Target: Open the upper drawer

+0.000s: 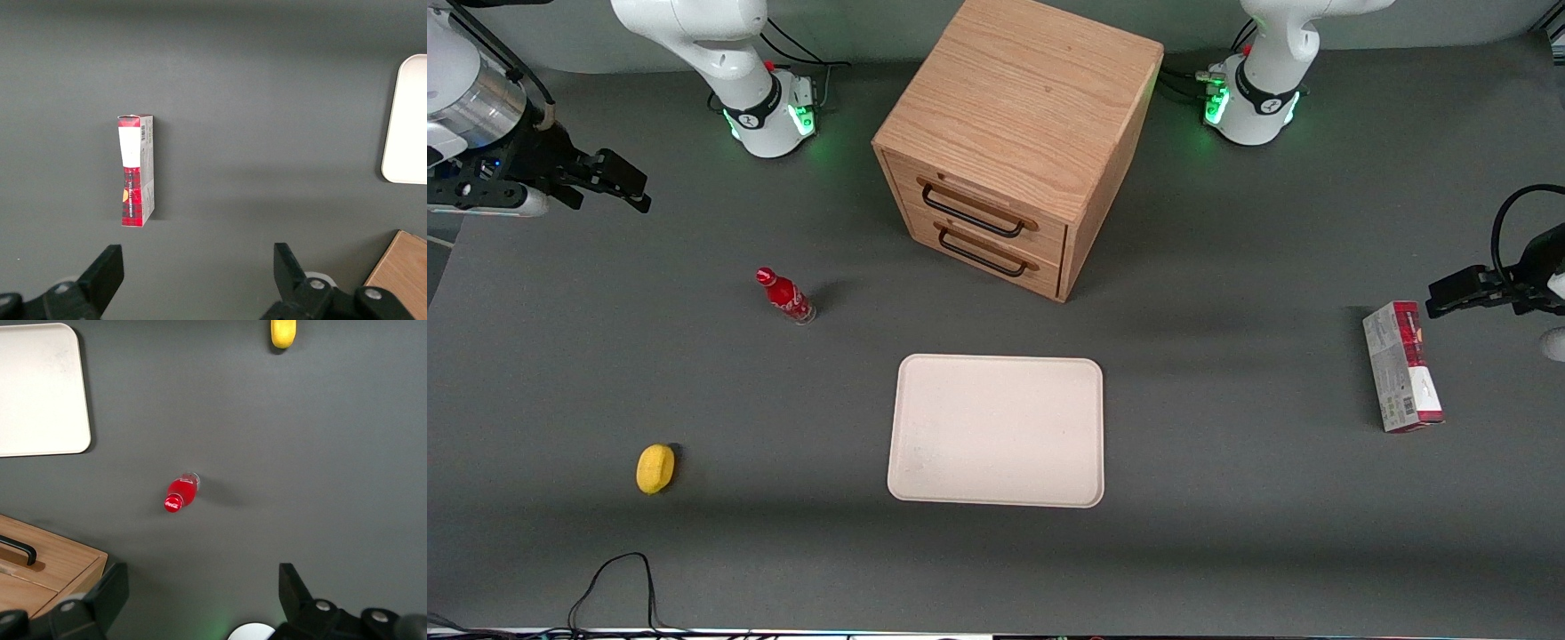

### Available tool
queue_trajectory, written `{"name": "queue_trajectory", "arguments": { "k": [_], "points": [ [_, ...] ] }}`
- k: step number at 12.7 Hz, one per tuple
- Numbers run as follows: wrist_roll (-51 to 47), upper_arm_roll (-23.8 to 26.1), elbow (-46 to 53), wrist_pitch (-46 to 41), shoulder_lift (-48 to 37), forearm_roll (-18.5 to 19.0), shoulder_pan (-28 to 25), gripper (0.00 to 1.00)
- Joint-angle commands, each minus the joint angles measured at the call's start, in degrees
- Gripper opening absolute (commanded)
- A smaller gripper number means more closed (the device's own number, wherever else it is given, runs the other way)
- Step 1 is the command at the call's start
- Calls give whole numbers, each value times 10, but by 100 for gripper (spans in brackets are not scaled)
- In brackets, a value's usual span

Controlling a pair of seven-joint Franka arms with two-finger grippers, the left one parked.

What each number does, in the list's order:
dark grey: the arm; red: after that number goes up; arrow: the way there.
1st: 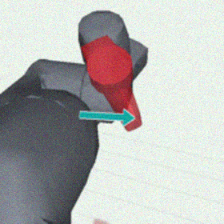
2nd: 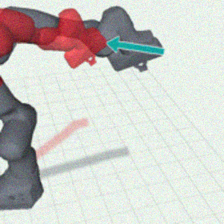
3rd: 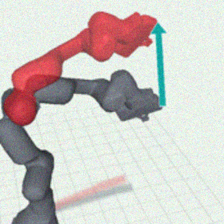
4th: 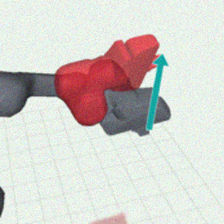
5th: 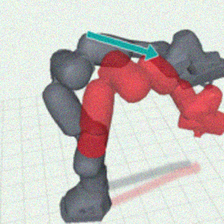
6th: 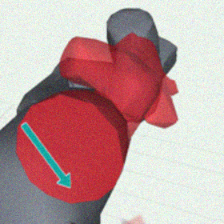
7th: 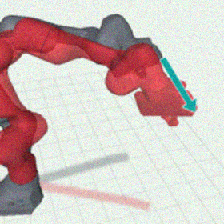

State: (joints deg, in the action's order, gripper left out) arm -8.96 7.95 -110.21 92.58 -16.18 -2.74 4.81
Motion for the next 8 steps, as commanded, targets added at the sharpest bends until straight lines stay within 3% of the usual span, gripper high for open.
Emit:
{"name": "queue_trajectory", "arguments": {
  "k": [1,5,8],
  "points": [
    [5,-4,20,-4,15,-9,-9,100],
    [10,2,70,-4,66,-13,-23,100],
    [3,105,166,-36,142,-8,-23,100]
  ]
}}
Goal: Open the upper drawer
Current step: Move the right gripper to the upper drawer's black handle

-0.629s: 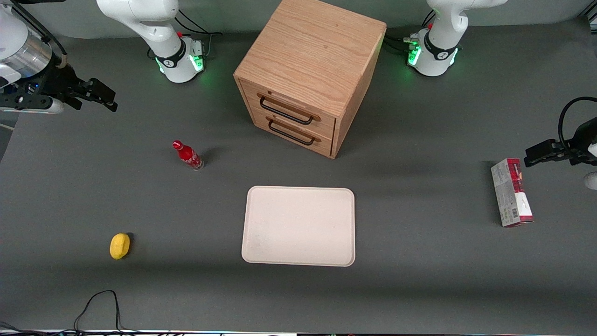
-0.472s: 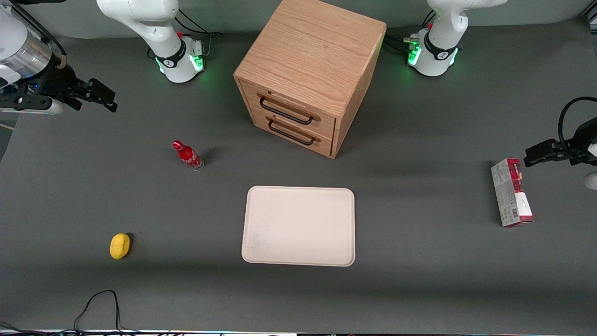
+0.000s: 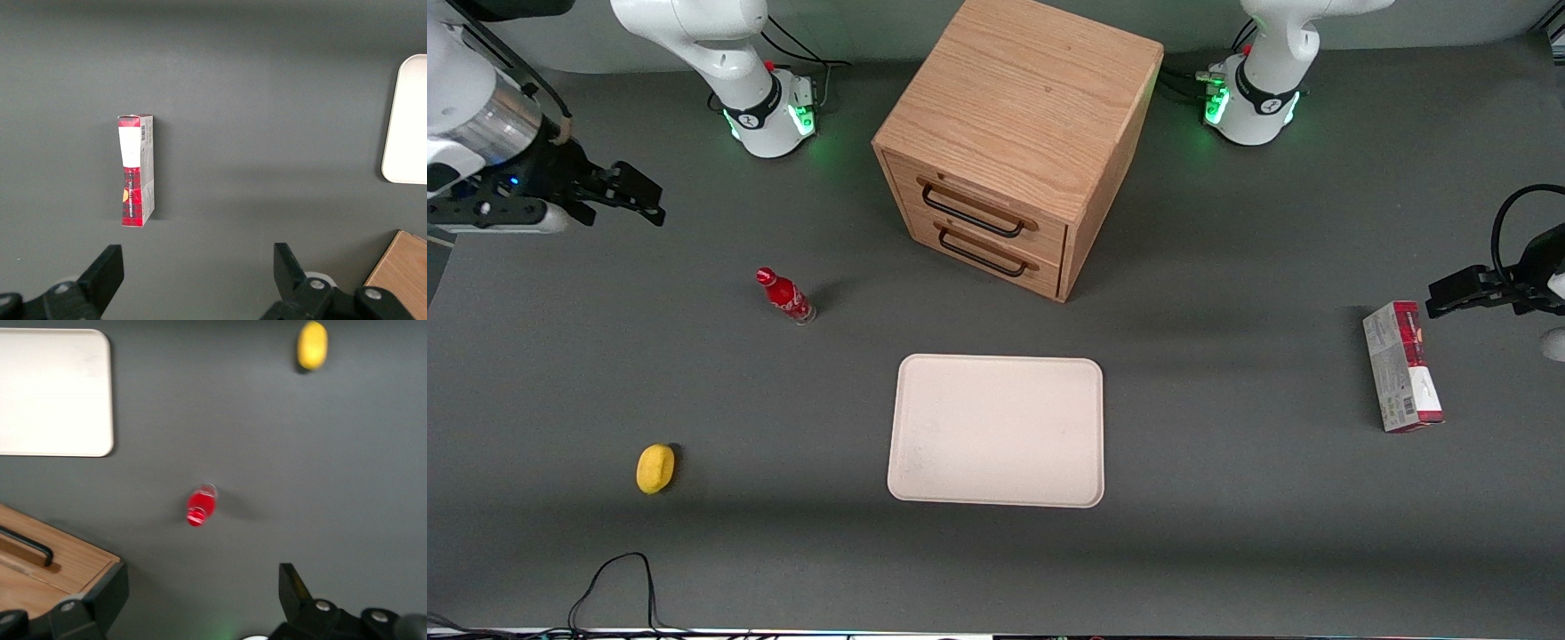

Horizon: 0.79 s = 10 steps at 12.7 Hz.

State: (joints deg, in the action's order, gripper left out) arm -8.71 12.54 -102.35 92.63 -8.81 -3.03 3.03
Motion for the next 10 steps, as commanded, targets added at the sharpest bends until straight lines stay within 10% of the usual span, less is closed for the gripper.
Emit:
{"name": "queue_trajectory", "arguments": {
  "k": [1,10],
  "points": [
    [2,92,131,-57,104,-5,-5,100],
    [91,408,252,-74,302,84,-14,100]
  ]
}}
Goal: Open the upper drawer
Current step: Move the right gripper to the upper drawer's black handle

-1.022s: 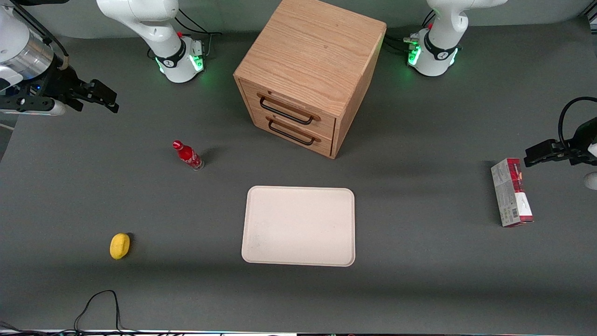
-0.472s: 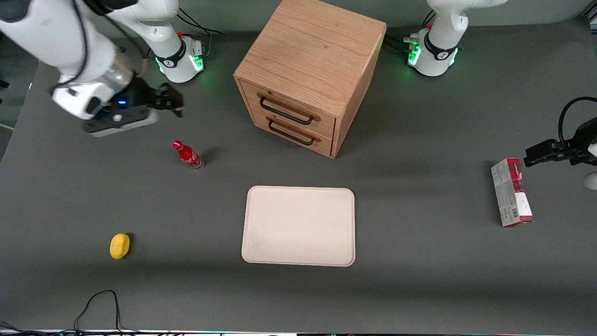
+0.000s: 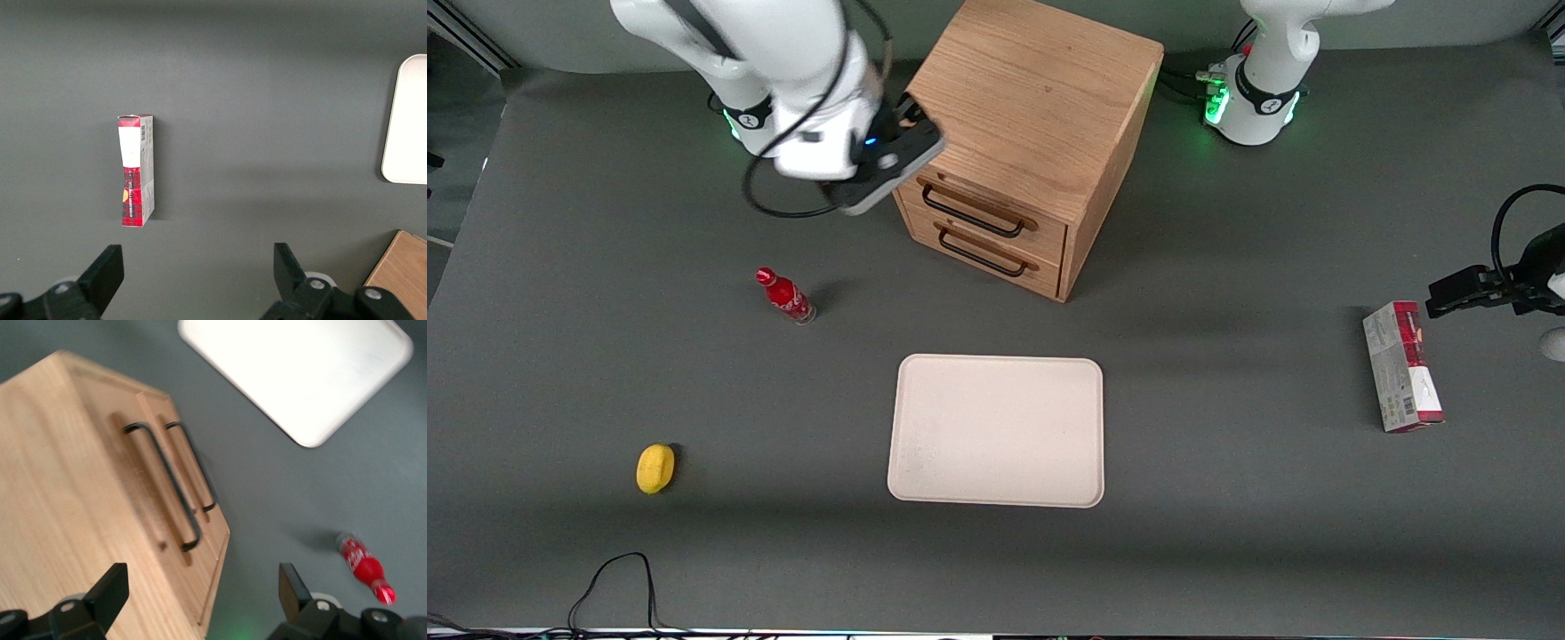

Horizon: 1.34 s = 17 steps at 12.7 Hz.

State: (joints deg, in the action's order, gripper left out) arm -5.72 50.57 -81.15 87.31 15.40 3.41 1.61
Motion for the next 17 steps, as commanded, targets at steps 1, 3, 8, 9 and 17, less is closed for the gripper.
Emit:
{"name": "queue_trajectory", "arguments": {
  "k": [1,3,8,9,17],
  "points": [
    [102,31,40,-21,76,13,0,100],
    [172,28,40,-21,104,-17,2,100],
    [181,26,23,19,166,-17,1,100],
    [181,26,10,39,169,-15,0,100],
    [179,26,-71,140,182,44,-5,100]
  ]
}}
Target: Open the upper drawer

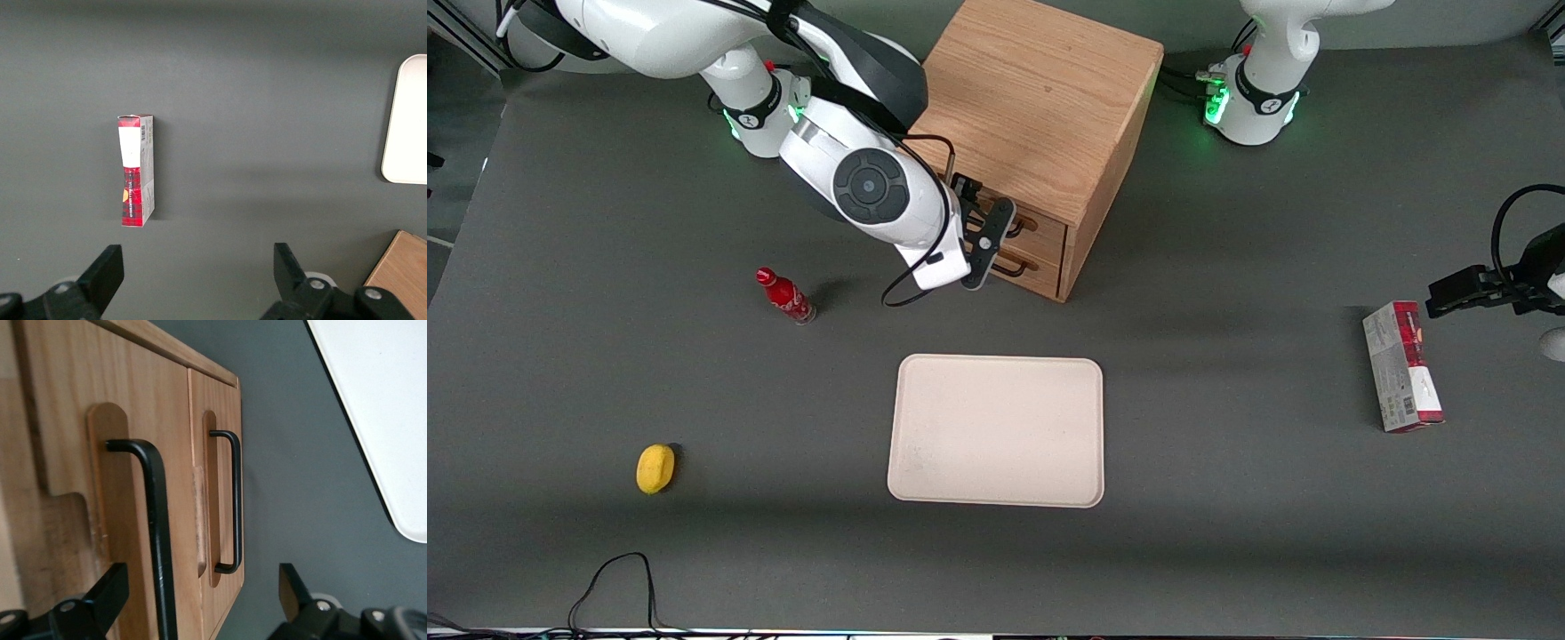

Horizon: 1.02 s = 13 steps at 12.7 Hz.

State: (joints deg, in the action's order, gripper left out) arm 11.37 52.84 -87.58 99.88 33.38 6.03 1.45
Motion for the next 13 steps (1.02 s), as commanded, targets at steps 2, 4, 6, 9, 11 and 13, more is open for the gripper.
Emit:
{"name": "queue_trajectory", "arguments": {
  "k": [2,4,6,9,11,13],
  "points": [
    [7,3,-12,28,7,21,-3,100],
    [7,3,-11,30,17,40,-3,100],
    [9,2,-7,36,27,59,-1,100],
    [18,-4,21,35,44,82,0,100],
    [56,-24,48,32,47,81,0,100],
    [85,-45,65,30,47,80,1,100]
  ]
}}
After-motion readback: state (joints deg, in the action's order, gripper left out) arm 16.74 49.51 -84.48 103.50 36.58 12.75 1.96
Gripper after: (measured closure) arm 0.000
